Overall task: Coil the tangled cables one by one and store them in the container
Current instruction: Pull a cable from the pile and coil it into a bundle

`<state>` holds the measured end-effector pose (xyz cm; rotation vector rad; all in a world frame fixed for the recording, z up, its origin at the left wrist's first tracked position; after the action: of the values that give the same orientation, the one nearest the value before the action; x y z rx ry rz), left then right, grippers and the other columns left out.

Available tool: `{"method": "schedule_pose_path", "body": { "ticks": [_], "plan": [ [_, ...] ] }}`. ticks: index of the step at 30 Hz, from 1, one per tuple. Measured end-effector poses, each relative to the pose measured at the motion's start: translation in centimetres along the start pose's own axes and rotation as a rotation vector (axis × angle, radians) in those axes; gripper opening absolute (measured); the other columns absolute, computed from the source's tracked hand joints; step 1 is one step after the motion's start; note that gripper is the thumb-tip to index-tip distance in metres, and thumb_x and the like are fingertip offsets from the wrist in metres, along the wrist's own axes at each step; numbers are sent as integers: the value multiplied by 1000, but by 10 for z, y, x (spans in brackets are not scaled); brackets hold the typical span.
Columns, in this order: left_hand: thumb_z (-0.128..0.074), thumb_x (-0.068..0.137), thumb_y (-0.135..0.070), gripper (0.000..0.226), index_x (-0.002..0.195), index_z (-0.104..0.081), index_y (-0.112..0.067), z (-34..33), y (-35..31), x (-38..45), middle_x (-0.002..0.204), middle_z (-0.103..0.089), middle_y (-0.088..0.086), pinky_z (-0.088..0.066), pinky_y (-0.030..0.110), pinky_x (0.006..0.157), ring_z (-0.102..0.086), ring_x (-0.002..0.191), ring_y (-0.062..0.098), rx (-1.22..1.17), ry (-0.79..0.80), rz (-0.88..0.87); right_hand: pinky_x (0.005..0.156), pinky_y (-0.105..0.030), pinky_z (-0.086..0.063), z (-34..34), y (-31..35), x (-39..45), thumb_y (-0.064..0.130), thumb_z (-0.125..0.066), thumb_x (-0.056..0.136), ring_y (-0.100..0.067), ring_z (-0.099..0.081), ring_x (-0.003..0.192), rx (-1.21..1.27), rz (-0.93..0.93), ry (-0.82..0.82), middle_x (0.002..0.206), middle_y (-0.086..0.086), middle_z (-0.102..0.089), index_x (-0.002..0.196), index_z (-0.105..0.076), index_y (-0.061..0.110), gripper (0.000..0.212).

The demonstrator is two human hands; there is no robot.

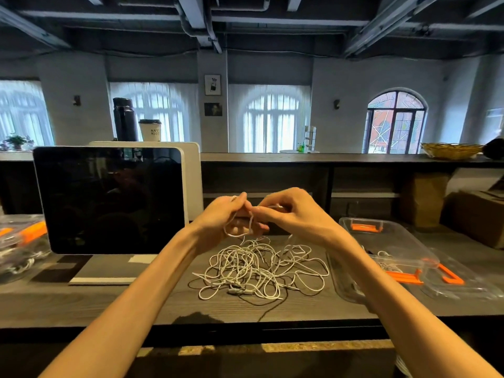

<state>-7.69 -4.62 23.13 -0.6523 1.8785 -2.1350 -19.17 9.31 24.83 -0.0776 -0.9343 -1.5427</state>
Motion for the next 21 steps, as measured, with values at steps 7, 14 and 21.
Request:
{"method": "schedule_pose_path", "body": {
  "ticks": [7, 14, 21],
  "plan": [
    [-33, 102, -58, 57, 86, -55, -8, -19, 3, -5, 54, -47, 2, -23, 16, 41, -28, 39, 6, -219, 261, 85, 84, -41, -60, 1, 4, 6, 40, -69, 96, -10, -71, 87, 61, 43, -206, 83, 9, -75, 96, -82, 22, 23],
    [-41, 99, -60, 56, 62, -32, -18, -22, 5, -9, 51, -24, -4, -17, 19, 40, -13, 47, 12, -238, 395, 102, 70, -23, -56, 3, 0, 2, 38, -74, 92, -7, -68, 79, 117, 61, -275, 76, 13, -70, 92, -80, 20, 19],
    [-40, 106, -45, 48, 80, -57, -9, -11, 15, 13, 54, -42, -2, -30, 16, 40, -37, 43, 7, -306, -70, -7, 52, -17, -48, -12, -14, -3, 32, -60, 103, -3, -59, 52, 132, -139, -269, 63, 4, -63, 94, -73, 14, 24]
  ]
}}
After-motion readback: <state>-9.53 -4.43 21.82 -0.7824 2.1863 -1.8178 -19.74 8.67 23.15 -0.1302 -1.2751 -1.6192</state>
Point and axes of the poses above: each hand's wrist, its own x-axis towards the middle knuckle, its own z-axis out of the back of the hand, y = z × x, the point moved 2 cm from there along x, towards the middle knuckle
